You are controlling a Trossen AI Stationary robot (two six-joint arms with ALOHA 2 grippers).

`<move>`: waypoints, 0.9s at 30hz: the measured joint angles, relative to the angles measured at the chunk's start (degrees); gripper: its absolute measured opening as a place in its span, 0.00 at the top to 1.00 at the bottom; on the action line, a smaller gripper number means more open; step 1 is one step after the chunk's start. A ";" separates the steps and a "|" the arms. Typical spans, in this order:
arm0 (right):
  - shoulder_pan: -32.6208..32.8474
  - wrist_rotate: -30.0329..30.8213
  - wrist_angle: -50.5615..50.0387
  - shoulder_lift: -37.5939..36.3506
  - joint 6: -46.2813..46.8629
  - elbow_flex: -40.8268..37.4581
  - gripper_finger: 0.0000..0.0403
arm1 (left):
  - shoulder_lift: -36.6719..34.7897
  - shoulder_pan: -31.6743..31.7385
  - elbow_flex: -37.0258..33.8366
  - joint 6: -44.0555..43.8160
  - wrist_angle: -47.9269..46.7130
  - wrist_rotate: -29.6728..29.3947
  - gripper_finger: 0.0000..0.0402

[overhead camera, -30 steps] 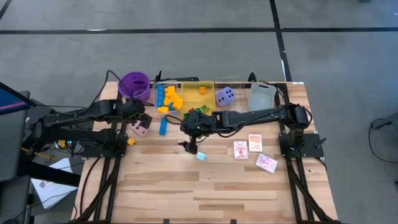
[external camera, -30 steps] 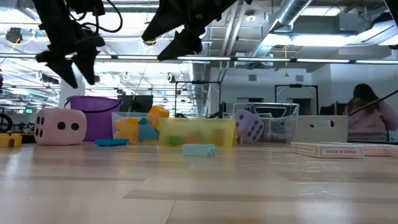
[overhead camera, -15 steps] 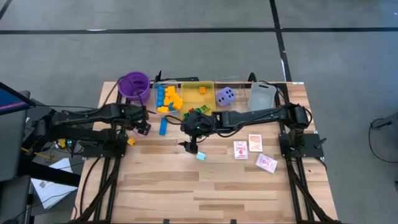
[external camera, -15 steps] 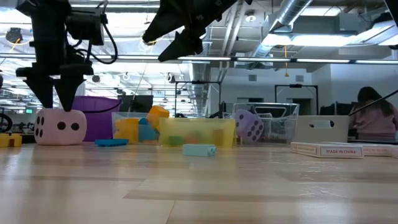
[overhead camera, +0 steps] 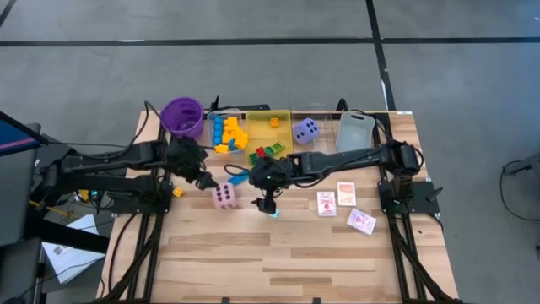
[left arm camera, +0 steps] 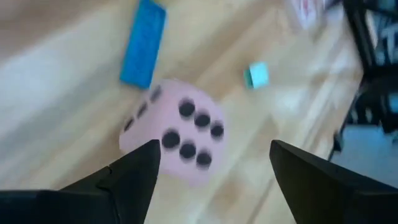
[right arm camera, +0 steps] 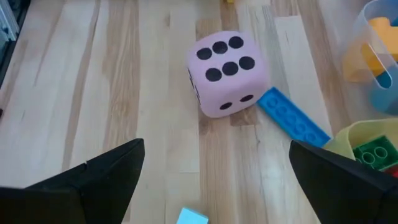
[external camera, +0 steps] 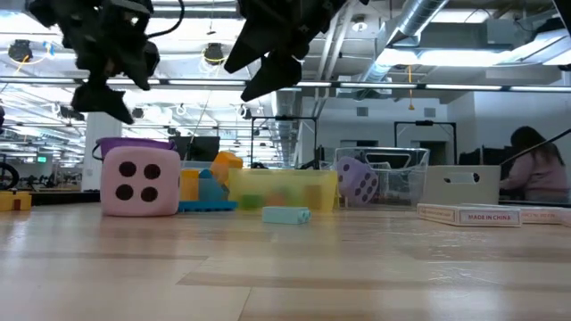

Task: Pick & Place Toys
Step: Put the pink dice into the right transparent bin

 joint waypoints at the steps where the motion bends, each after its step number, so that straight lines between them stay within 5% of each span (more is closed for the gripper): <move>1: 0.05 -0.01 -0.08 -0.09 0.00 0.01 0.03 | -0.55 -0.22 -0.25 0.00 -0.35 0.01 0.26; 7: 0.72 -1.83 0.80 -0.78 -0.06 -0.07 0.03 | -1.14 -0.06 -0.04 1.26 0.09 -1.31 0.26; 17: 3.07 -1.12 20.14 -0.44 -1.58 -2.64 0.03 | 0.13 -0.07 -0.05 11.19 -9.08 -7.34 0.26; 27: 2.97 -3.95 32.62 9.43 -0.17 -2.69 0.03 | 0.46 -3.42 -0.02 12.07 -10.72 -8.53 0.26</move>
